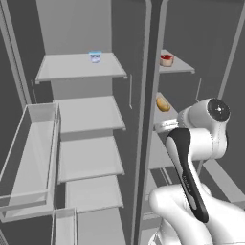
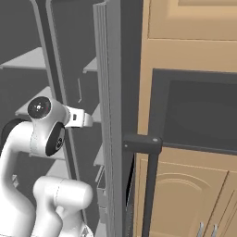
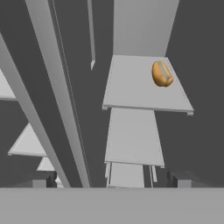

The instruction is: Pick up the frozen steak from the freezer, place it on any shelf in the fridge, and close the fridge and freezer doors when done.

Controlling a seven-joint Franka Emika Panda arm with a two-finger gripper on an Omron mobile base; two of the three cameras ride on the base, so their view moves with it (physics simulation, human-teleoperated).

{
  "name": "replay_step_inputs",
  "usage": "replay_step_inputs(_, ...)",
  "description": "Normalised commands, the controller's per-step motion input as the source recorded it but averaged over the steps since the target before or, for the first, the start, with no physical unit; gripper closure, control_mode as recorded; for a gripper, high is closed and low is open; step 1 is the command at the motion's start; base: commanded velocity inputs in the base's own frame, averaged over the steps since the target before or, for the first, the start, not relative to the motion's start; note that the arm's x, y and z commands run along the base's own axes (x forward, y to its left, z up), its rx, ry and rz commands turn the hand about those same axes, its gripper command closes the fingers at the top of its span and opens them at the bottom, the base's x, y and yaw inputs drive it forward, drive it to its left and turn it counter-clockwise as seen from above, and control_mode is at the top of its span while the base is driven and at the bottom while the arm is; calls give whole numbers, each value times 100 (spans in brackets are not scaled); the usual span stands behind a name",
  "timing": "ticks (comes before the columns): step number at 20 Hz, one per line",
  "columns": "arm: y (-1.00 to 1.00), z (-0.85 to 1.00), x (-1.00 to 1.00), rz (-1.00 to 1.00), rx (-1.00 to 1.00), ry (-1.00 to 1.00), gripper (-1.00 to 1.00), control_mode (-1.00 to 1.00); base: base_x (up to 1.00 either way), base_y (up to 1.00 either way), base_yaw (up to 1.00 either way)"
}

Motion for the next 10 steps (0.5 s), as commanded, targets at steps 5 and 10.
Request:
replay_step_inputs(5, 0, 0, 0, 0, 0, 0, -100, 100, -21, -38, -16)
replay_step_inputs(10, 0, 0, 0, 0, 0, 0, -100, 100, -35, -53, -19)
